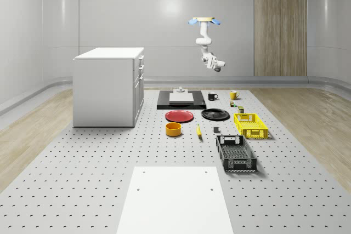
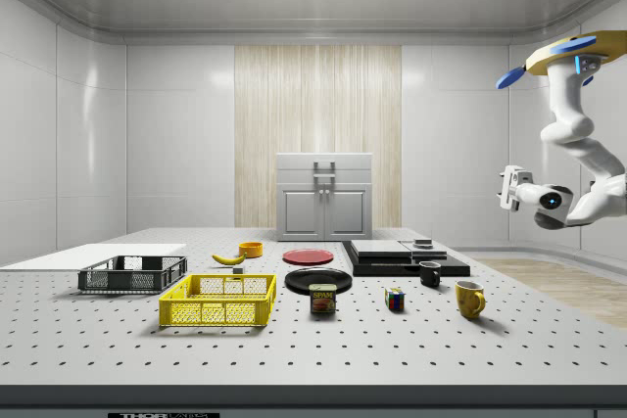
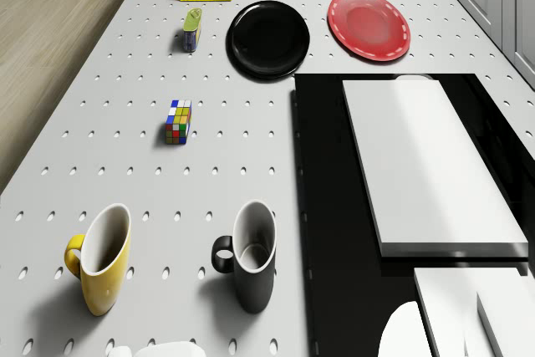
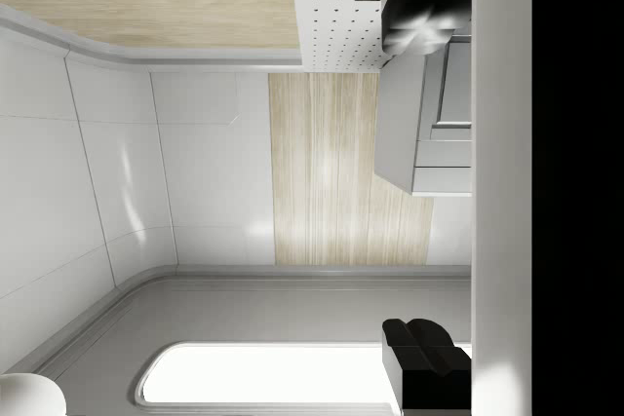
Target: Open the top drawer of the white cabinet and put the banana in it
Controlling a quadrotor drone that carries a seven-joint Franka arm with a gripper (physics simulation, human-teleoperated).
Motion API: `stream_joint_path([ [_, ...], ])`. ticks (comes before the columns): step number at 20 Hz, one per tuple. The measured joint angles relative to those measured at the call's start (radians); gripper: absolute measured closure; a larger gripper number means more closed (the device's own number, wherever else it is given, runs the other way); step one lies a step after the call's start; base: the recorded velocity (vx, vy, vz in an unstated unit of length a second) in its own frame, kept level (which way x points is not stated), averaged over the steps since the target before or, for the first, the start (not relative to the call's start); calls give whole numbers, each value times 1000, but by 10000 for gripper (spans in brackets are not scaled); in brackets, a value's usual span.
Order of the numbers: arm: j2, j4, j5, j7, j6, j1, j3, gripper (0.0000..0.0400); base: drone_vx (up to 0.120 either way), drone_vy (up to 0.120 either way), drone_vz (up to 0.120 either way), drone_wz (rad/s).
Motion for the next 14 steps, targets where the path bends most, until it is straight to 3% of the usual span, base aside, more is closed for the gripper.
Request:
stream_joint_path([
  [14, -72, -64, 59, 9, 69, 123, -106, 0, 114, -114, 6, 0],
])
